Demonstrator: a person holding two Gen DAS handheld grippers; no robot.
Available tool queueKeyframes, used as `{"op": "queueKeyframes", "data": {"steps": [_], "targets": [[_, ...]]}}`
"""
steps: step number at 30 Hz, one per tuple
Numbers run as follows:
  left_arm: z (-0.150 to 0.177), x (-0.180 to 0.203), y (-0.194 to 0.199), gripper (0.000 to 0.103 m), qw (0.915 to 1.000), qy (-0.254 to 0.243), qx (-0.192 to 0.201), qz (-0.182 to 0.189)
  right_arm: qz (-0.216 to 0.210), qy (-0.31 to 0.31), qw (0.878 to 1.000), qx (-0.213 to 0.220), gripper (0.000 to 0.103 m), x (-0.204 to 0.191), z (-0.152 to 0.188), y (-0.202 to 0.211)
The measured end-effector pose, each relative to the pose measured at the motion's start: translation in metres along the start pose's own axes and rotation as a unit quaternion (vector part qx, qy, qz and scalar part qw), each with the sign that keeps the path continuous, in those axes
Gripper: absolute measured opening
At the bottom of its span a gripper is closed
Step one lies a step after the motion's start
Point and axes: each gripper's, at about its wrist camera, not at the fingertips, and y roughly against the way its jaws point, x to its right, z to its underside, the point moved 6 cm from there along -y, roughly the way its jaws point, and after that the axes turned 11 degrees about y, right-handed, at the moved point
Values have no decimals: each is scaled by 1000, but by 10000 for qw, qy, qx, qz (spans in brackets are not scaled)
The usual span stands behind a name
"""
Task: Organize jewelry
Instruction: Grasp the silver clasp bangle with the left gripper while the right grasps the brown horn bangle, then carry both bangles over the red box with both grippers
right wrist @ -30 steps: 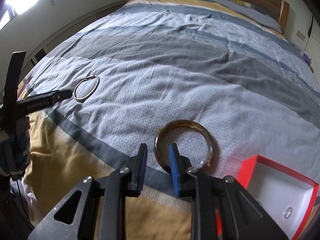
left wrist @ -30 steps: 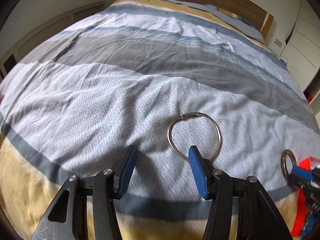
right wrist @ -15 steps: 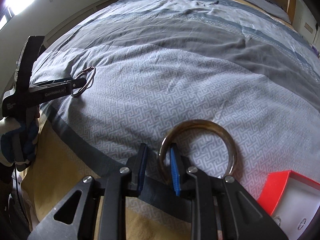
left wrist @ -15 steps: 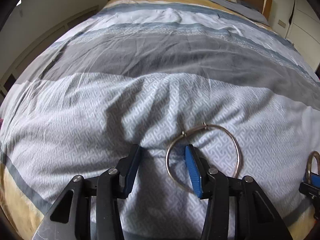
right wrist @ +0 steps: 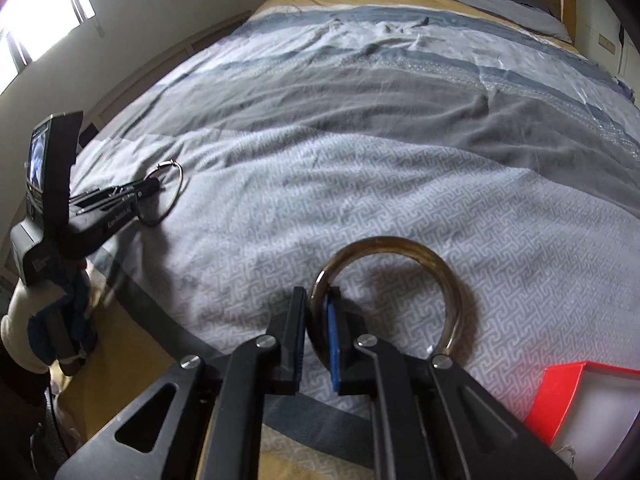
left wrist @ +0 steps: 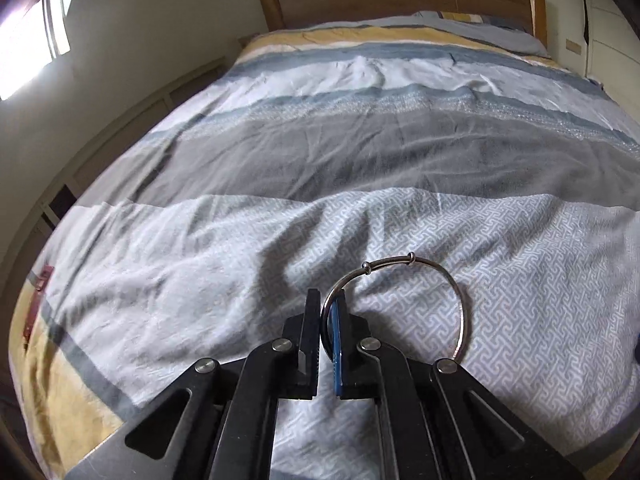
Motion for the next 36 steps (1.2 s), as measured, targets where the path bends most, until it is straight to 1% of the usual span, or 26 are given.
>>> {"op": "queueKeyframes", "data": {"steps": [6, 11, 14, 18, 23, 27, 30, 32, 36], "targets": [[-6, -12, 33, 4, 9994, -41, 323, -103, -244, -269, 9981, 497, 7, -12, -5, 28], [-10, -14, 62, 3, 9986, -167, 486, -148, -288, -333, 9953, 863, 7, -25, -9, 64], [-10, -13, 82, 3, 9980, -254, 562, -159, -274, -320, 9937, 1037, 7, -30, -11, 88], [-11, -7, 111, 3, 9965, -422, 706, -145, -206, -370, 9909, 1277, 7, -27, -7, 127], [-12, 21, 156, 3, 9933, -708, 911, -7, 6, -493, 9878, 1477, 7, -11, 9, 174], [-6, 62, 192, 3, 9896, -970, 1017, 320, 240, -592, 9864, 1513, 7, 12, 30, 206], [2, 104, 218, 3, 9857, -1125, 1006, 744, 457, -682, 9857, 1470, 7, 35, 50, 225], [10, 138, 232, 3, 9818, -1237, 965, 1073, 606, -750, 9855, 1393, 8, 52, 63, 234], [28, 204, 250, 3, 9723, -1373, 751, 1736, 866, -839, 9854, 1204, 8, 87, 86, 245]]}}
